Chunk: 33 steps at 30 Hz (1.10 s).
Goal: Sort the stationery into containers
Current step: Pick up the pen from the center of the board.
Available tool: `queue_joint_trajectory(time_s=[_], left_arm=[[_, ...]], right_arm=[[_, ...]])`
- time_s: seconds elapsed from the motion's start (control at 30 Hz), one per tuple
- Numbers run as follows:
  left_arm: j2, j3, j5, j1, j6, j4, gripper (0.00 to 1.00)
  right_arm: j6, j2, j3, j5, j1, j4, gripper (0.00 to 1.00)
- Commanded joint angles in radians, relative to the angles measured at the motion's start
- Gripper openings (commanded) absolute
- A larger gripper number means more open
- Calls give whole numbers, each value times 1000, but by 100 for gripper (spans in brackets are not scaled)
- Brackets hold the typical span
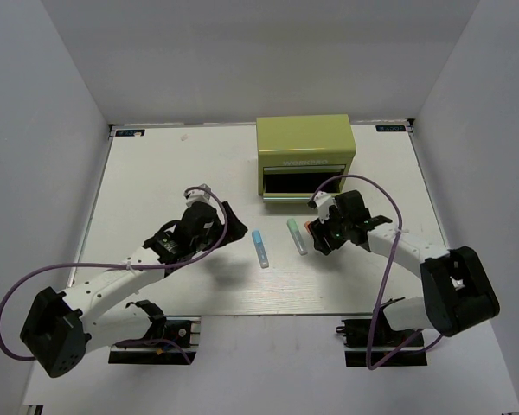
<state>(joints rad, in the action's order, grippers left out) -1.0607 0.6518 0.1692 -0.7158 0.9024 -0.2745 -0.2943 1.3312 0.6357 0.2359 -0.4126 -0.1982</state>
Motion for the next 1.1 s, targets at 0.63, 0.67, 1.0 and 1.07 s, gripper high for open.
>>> queue_joint_trajectory(time_s=[0.63,0.67,1.0,1.07], left_arm=[[-231,126,-82,-22,-92,-25,87],[-242,135,-91,-22,-106,-37,87],[-386,272,-91,-22,-168,-152,80],[-407,287,-82,-31,-168,-163,79]], right_arm=[[61,60,-80,-146,-86,131,36],[55,51,-79,-141,-86,129,32],[-193,-225,117,26,-77,-3,8],[-277,-239,156,26,-71,-13,7]])
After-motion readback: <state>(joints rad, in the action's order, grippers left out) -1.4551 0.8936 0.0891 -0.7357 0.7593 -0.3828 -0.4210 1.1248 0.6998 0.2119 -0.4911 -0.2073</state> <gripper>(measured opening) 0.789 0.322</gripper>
